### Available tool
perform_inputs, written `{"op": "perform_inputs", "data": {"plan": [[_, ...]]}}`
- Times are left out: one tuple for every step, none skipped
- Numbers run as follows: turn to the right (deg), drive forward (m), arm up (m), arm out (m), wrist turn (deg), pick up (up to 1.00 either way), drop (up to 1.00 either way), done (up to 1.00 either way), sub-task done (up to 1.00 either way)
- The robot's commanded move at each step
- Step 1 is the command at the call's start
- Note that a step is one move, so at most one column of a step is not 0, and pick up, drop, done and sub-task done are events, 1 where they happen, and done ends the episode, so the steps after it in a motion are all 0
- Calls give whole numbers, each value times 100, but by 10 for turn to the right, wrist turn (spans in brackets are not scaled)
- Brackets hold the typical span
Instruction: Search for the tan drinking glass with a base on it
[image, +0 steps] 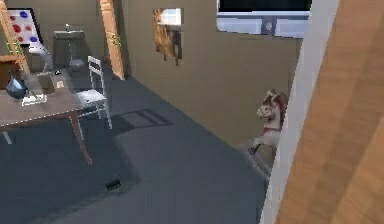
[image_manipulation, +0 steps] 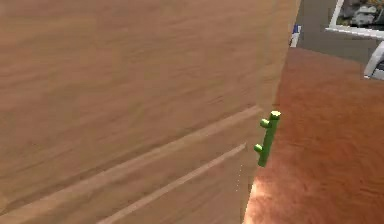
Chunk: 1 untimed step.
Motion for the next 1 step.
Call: {"op": "perform_inputs", "data": {"plan": [[-330, 0, 0, 0, 0, 0, 0, 0, 0]]}}
